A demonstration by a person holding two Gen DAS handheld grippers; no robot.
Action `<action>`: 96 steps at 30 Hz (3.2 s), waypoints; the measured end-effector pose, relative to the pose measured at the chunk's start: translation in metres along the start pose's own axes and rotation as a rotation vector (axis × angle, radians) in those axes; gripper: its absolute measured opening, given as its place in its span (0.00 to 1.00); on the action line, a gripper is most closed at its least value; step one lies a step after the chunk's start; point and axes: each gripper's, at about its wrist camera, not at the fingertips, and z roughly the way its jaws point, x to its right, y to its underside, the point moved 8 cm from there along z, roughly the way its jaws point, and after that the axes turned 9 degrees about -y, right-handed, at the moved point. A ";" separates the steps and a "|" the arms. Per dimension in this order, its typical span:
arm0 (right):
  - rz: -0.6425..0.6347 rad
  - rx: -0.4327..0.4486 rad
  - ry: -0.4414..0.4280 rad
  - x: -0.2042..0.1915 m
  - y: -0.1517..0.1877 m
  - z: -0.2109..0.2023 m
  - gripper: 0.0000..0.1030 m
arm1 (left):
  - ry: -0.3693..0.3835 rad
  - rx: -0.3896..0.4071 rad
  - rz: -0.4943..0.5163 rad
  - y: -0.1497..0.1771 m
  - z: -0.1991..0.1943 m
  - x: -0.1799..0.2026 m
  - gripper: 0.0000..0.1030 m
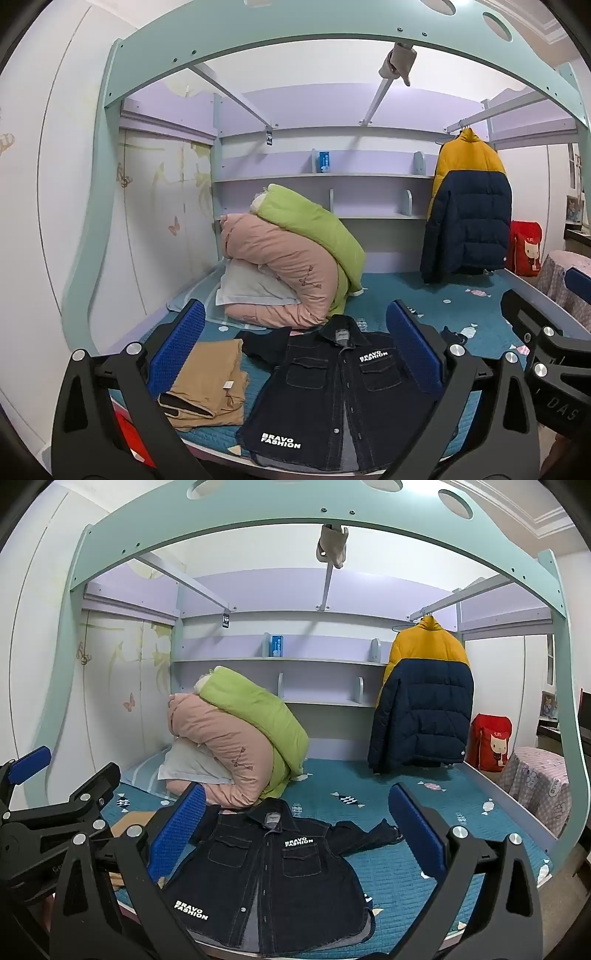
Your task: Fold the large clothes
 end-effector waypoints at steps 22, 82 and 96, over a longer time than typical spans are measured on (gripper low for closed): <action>-0.001 -0.001 0.001 0.000 0.000 0.000 0.93 | -0.006 0.006 -0.003 -0.005 0.000 -0.007 0.96; -0.004 0.000 0.002 -0.002 0.000 -0.002 0.93 | -0.013 0.004 -0.003 -0.002 -0.003 -0.010 0.96; -0.003 0.001 0.001 -0.002 0.000 -0.002 0.93 | -0.014 0.004 -0.003 -0.002 -0.004 -0.011 0.96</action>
